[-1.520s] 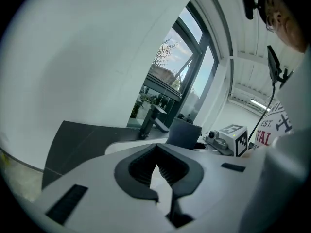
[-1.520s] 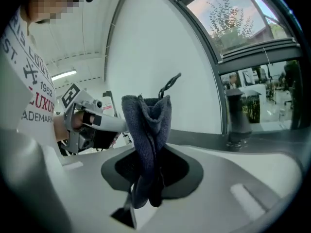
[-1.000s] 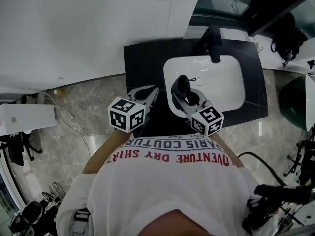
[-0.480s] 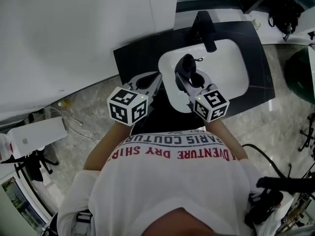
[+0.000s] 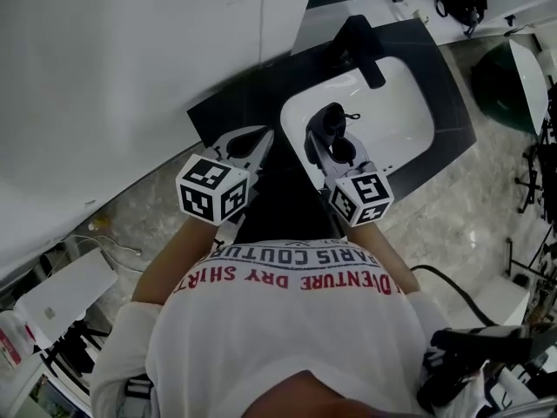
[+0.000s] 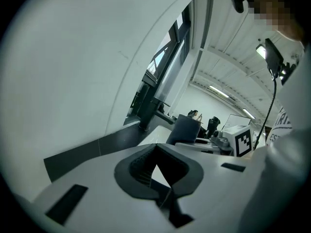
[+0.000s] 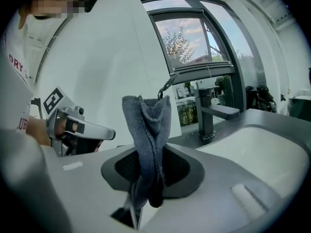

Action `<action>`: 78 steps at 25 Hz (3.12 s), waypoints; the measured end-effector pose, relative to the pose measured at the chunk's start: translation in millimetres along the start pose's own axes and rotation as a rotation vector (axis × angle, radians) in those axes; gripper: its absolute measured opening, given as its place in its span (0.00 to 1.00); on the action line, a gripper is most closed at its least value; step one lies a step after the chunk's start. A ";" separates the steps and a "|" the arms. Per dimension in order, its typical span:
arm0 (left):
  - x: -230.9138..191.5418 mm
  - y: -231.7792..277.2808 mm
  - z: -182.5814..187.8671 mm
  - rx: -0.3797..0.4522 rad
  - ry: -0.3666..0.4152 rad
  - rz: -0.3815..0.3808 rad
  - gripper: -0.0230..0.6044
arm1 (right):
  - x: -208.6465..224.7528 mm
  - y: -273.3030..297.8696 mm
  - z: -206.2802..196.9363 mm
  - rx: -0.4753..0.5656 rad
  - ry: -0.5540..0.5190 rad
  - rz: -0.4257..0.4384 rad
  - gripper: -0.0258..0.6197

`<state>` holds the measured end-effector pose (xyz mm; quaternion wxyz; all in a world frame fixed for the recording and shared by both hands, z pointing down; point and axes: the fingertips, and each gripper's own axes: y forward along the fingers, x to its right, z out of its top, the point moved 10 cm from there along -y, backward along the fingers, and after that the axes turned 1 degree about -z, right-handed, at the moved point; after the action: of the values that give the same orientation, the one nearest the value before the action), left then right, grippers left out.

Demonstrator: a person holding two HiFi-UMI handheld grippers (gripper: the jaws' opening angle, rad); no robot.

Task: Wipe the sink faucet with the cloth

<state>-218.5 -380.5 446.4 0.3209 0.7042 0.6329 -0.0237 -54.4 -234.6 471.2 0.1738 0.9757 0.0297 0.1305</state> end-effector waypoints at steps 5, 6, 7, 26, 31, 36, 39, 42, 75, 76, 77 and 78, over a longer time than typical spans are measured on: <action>-16.9 -1.2 -2.1 -0.028 -0.008 -0.053 0.04 | 0.3 20.2 1.4 -0.008 -0.007 -0.060 0.17; -19.1 -1.4 -0.4 -0.028 -0.006 -0.061 0.04 | 1.5 24.1 3.9 -0.007 -0.018 -0.066 0.17; -21.6 -1.7 1.9 -0.024 -0.003 -0.066 0.04 | 3.5 29.0 7.9 -0.003 -0.031 -0.074 0.17; -42.4 -3.3 -1.2 -0.049 -0.015 -0.075 0.04 | 70.1 138.0 70.0 0.071 -0.219 -0.384 0.17; -45.2 -2.4 -8.9 -0.064 -0.035 -0.071 0.04 | 76.7 154.7 63.7 0.091 -0.180 -0.478 0.17; -49.9 -0.5 -12.9 -0.076 -0.041 -0.064 0.04 | 86.4 162.0 61.7 0.117 -0.149 -0.558 0.17; -52.3 -1.2 -13.3 -0.078 -0.044 -0.058 0.04 | 87.0 162.6 61.5 0.138 -0.139 -0.573 0.17; -54.5 -0.6 -11.6 -0.078 -0.041 -0.057 0.04 | 86.9 160.9 62.7 0.168 -0.129 -0.590 0.17; -11.3 13.4 -5.5 -0.102 0.029 -0.159 0.04 | 79.3 19.9 30.7 0.244 -0.059 -0.676 0.17; -9.8 13.4 -6.0 -0.104 0.031 -0.161 0.04 | 79.5 18.5 30.1 0.246 -0.058 -0.675 0.17; -8.4 13.4 -6.3 -0.104 0.033 -0.162 0.04 | 79.9 17.7 29.4 0.246 -0.056 -0.673 0.17; -7.1 13.3 -6.4 -0.104 0.035 -0.162 0.04 | 80.4 17.3 28.7 0.247 -0.053 -0.671 0.17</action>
<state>-210.2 -383.6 460.2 0.3427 0.6335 0.6937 -0.0043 31.0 -252.0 470.8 0.0886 0.9282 0.3596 0.0362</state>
